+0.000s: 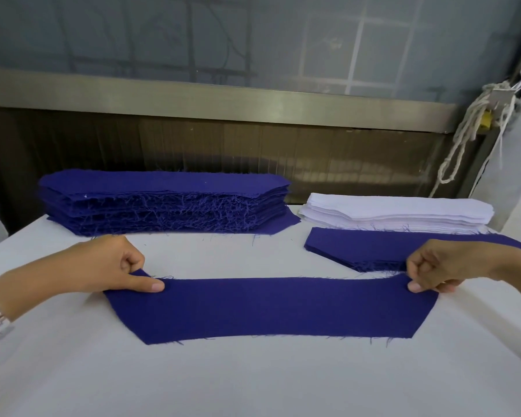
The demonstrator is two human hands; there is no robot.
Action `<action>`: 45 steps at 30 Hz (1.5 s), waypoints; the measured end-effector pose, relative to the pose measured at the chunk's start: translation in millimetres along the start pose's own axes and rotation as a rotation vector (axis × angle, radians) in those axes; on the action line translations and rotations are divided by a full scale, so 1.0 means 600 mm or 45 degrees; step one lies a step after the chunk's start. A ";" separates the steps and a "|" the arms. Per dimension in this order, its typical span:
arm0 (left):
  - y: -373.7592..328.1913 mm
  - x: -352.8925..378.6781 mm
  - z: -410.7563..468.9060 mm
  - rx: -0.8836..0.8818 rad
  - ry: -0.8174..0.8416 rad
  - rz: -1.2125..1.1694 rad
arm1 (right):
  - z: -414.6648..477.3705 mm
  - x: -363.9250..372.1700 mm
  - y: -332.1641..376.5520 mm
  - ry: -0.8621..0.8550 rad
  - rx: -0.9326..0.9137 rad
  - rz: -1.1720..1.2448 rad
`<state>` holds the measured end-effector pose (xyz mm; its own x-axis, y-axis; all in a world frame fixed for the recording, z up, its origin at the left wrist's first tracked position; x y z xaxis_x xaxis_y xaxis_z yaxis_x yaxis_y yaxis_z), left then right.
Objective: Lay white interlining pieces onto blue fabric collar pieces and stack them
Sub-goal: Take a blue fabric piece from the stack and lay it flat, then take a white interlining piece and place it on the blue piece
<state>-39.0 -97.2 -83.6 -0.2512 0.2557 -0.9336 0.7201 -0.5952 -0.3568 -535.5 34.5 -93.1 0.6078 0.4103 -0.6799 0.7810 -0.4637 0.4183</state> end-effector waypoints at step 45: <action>-0.370 -0.017 0.272 0.670 -0.499 0.046 | 0.015 -0.271 -0.135 -1.325 0.062 0.864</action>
<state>-302.0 -92.0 -0.8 -0.5214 -0.0086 -0.8533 0.3449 -0.9167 -0.2015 -698.9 -1.8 -21.5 0.4666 -0.7303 -0.4989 0.3340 -0.3768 0.8640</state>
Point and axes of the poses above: each hand's wrist, its own z-axis towards the middle knuckle, its own x-axis out of the palm, y = z × x, the point moved 9 cm from there along z, towards the middle knuckle, and after that the axes turned 13 degrees about x, right-handed, at the moved point
